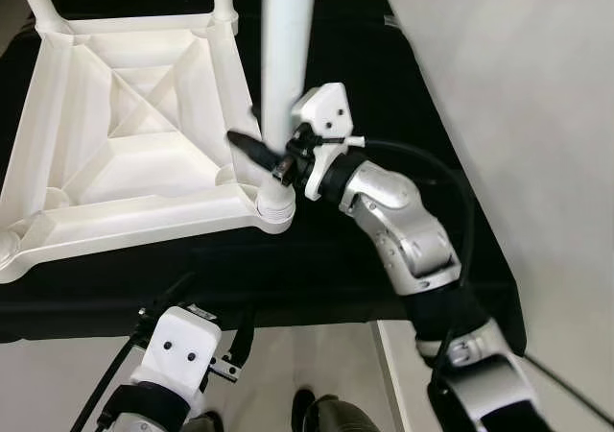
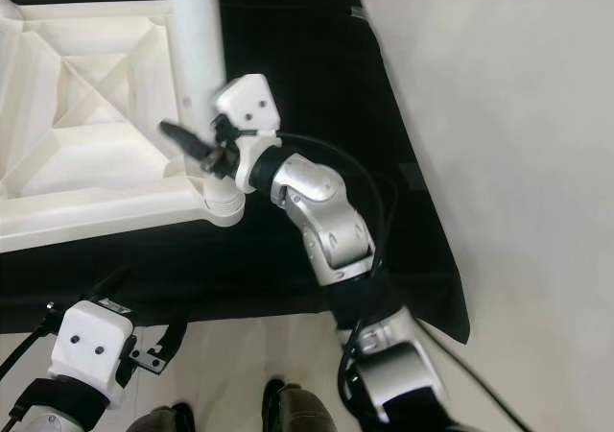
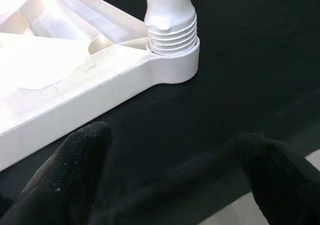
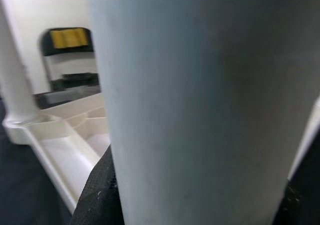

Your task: Building children table

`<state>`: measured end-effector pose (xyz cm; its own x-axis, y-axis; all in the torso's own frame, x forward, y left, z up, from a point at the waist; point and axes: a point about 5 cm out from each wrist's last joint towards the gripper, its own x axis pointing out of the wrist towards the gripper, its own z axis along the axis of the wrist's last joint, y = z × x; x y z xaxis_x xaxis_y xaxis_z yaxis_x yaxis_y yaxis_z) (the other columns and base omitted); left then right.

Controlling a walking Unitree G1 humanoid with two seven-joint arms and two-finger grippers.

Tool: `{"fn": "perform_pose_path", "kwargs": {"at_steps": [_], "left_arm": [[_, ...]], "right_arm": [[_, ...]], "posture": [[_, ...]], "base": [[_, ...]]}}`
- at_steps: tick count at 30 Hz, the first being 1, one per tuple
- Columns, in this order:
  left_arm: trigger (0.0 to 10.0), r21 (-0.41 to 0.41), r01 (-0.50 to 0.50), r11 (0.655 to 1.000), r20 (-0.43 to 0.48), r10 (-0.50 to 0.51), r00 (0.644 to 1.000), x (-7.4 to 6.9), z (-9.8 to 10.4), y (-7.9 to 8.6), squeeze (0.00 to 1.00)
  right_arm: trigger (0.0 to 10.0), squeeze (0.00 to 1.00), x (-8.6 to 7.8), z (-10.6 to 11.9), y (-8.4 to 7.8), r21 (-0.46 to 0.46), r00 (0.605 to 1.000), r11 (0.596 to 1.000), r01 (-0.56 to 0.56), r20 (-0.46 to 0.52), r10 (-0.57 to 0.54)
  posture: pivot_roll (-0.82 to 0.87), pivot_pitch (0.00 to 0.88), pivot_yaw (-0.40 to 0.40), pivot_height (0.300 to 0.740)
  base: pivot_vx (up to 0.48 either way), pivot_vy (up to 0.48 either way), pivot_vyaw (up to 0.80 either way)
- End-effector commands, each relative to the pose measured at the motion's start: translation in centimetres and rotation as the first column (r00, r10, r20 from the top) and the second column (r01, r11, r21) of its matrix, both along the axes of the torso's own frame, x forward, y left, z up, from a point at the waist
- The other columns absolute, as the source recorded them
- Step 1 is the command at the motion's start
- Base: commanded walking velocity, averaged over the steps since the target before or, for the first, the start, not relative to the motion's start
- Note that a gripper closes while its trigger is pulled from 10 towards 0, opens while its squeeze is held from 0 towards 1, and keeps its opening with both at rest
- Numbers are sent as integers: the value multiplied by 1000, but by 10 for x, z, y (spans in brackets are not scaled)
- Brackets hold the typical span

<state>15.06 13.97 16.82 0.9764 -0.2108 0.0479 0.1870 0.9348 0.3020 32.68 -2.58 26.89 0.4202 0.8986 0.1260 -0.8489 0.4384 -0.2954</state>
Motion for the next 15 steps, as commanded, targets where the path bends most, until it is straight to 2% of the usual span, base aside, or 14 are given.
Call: {"fn": "perform_pose_path", "kwargs": {"at_steps": [1,2,5,11,13,15], "left_arm": [[10000,4,-2,1000,-29,2,1000,-1,-6,-1,0],[10000,4,-2,1000,-29,2,1000,-1,-6,-1,0],[10000,2,-2,1000,-29,2,1000,-1,-6,-1,0],[10000,1,-4,1000,-30,4,1000,-2,-6,-2,0],[10000,0,-6,1000,-30,6,1000,-3,-5,-2,0],[10000,-1,-8,1000,-31,8,999,-4,-5,-2,0]], "right_arm": [[10000,0,5,-54,1,-161,969,980,-112,-236,72],[10000,0,5,-54,1,-161,969,980,-112,-236,72],[10000,0,24,-43,-7,-207,959,966,-155,-265,97],[10000,0,28,-41,-5,-222,956,962,-162,-277,97],[10000,0,29,-42,-2,-222,955,965,-142,-286,74],[10000,0,33,-51,3,-192,946,981,-27,-322,-37]], "posture": [[-12,262,-127,740],[-12,262,-127,740],[-9,266,-130,740],[-6,270,-132,740],[-6,274,-135,740],[-5,279,-141,740]], "base": [[0,0,0],[0,0,0],[0,0,0],[0,0,0],[0,0,0],[0,0,0]]}}
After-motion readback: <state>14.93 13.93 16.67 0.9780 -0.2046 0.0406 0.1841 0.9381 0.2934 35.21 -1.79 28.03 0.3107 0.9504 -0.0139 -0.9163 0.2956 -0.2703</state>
